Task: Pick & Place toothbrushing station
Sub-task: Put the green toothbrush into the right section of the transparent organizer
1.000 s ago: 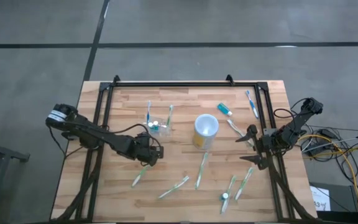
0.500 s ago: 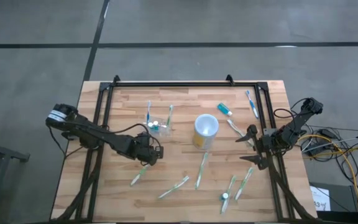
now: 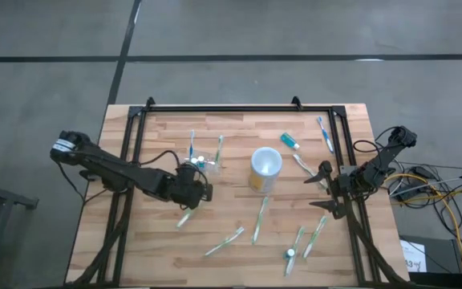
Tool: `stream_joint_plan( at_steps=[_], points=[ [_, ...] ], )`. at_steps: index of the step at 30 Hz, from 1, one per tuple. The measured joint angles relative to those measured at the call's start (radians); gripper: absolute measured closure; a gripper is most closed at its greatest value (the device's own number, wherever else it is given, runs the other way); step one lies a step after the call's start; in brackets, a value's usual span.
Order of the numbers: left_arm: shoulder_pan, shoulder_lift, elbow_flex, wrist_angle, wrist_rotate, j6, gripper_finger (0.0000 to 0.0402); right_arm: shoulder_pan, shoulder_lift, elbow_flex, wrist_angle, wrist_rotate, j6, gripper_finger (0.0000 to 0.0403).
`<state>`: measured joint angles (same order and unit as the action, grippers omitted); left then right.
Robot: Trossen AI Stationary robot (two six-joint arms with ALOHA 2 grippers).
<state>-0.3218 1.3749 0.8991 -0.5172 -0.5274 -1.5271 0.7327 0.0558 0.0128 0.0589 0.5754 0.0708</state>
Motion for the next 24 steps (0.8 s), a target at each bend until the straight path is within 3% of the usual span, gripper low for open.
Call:
stream_joint_plan(
  at_steps=[4,7,13,19,24],
  points=[
    [0.000,-0.042,0.033,0.001,-0.098,0.095,0.0400,0.000,0.000,0.000,0.000,0.000,0.000,0.0053],
    [0.000,-0.056,0.041,0.001,-0.105,0.132,0.0395,0.000,0.000,0.000,0.000,0.000,0.000,0.0054],
    [0.004,-0.018,0.030,-0.029,-0.011,0.074,0.0368,0.000,0.000,0.000,0.000,0.000,0.000,0.0058],
    [0.008,0.086,0.029,-0.035,0.091,-0.011,0.0312,0.000,0.000,0.000,0.000,0.000,0.000,0.0053],
    [0.008,0.143,0.029,-0.022,0.103,-0.016,0.0273,0.000,0.000,0.000,0.000,0.000,0.000,0.0057]
  ],
)
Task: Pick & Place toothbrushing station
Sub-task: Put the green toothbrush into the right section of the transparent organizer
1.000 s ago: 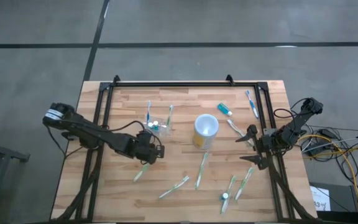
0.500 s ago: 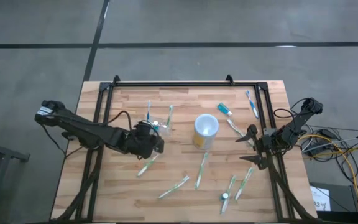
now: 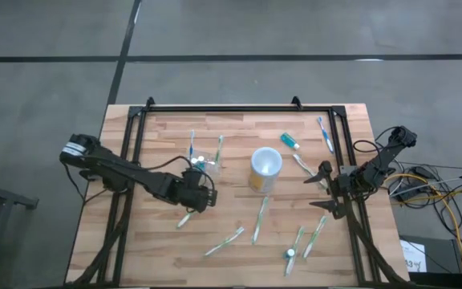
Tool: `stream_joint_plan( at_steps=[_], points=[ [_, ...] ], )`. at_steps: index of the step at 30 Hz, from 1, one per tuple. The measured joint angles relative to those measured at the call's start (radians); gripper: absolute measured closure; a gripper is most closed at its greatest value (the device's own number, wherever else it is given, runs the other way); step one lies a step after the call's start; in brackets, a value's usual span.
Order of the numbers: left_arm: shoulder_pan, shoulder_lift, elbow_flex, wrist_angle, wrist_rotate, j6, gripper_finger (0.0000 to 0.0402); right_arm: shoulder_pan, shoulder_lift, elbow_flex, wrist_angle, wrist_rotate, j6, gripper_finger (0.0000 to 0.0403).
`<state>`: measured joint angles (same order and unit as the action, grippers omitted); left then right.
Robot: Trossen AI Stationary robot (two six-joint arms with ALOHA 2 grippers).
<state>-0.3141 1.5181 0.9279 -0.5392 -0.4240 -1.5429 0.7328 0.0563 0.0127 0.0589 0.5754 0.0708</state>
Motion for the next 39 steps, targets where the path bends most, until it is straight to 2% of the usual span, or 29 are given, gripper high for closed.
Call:
stream_joint_plan(
  at_steps=[5,26,32,39],
  points=[
    [0.000,0.044,0.000,0.001,0.000,0.001,0.0259,0.000,0.000,0.000,0.000,0.000,0.000,0.0056],
    [0.003,0.193,-0.001,0.100,-0.009,0.055,0.0263,0.000,0.001,0.000,0.000,0.000,0.000,0.0056],
    [0.005,0.206,-0.001,0.118,0.018,0.056,0.0294,0.000,0.004,0.000,0.000,0.000,0.000,0.0056],
    [0.005,0.200,-0.001,0.120,0.023,0.056,0.0373,0.000,0.004,0.000,0.000,0.000,0.000,0.0055]
  ],
)
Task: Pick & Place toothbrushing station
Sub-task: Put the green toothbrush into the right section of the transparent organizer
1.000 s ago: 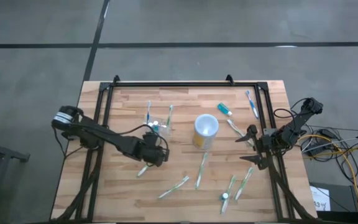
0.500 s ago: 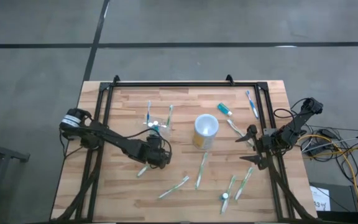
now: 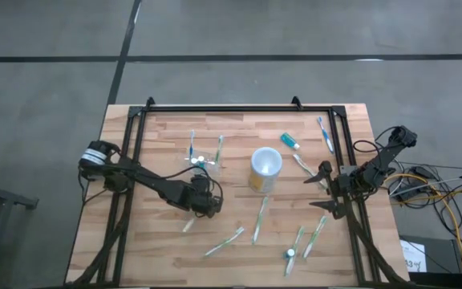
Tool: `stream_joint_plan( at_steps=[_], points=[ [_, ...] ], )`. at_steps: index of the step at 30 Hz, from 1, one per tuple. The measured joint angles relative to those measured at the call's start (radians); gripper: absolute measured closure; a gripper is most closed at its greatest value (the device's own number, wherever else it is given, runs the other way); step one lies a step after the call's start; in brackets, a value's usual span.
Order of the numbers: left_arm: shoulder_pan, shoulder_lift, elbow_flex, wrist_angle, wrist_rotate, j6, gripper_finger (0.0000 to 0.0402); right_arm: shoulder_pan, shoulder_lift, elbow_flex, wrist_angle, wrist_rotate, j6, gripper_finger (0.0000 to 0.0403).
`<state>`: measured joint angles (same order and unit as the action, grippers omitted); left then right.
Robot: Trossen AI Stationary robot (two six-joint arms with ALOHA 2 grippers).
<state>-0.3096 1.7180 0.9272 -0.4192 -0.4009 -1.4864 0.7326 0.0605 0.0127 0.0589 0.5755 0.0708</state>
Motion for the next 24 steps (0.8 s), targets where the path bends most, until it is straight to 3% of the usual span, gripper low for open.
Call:
stream_joint_plan(
  at_steps=[3,14,24],
  points=[
    [0.000,0.000,0.000,0.001,0.000,0.003,0.0394,0.000,0.000,0.000,0.000,0.000,0.000,0.0058],
    [0.000,-0.091,0.005,0.000,-0.040,0.055,0.0397,0.000,0.000,0.000,0.000,0.000,0.000,0.0056],
    [-0.002,-0.277,0.005,0.024,-0.385,0.182,0.0397,0.000,0.000,0.000,0.000,0.000,0.000,0.0053]
  ],
)
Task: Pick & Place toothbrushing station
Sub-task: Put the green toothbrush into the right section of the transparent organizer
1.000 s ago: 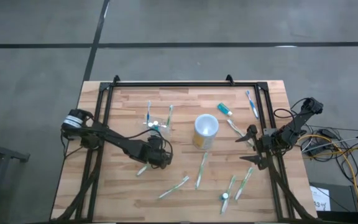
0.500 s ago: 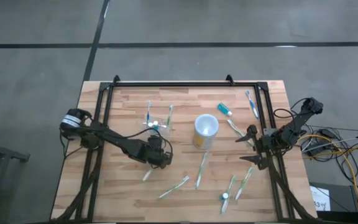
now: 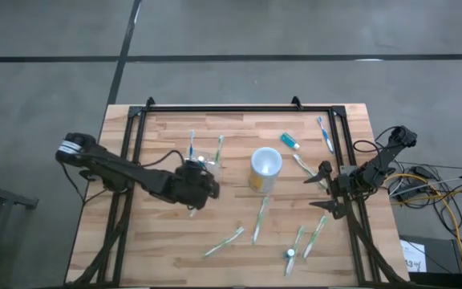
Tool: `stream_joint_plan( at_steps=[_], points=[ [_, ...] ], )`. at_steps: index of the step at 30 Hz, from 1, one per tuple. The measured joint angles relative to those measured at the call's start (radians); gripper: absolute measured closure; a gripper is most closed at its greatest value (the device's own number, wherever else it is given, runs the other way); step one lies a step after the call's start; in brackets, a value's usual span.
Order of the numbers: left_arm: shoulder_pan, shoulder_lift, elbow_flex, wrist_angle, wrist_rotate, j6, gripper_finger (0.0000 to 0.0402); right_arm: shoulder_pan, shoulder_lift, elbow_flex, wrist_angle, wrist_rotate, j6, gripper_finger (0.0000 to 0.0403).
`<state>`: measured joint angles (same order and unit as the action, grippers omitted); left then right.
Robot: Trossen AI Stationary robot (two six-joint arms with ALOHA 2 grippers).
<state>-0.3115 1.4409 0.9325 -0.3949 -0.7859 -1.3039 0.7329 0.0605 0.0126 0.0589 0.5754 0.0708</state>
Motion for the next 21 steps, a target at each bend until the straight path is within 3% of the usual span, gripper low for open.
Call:
stream_joint_plan(
  at_steps=[7,10,14,21],
  points=[
    [-0.002,-0.075,0.000,0.211,-0.330,0.340,0.0398,0.000,0.000,0.000,0.000,0.000,0.000,0.0058],
    [0.002,-0.066,0.000,0.344,-0.426,0.521,0.0399,0.000,0.000,0.000,0.000,0.000,0.000,0.0055],
    [0.018,-0.019,-0.003,0.452,-0.458,0.693,0.0398,0.000,0.000,0.000,0.000,0.000,0.000,0.0053],
    [0.051,0.040,-0.005,0.617,-0.463,0.791,0.0398,0.000,0.000,0.000,0.000,0.000,0.000,0.0057]
  ],
)
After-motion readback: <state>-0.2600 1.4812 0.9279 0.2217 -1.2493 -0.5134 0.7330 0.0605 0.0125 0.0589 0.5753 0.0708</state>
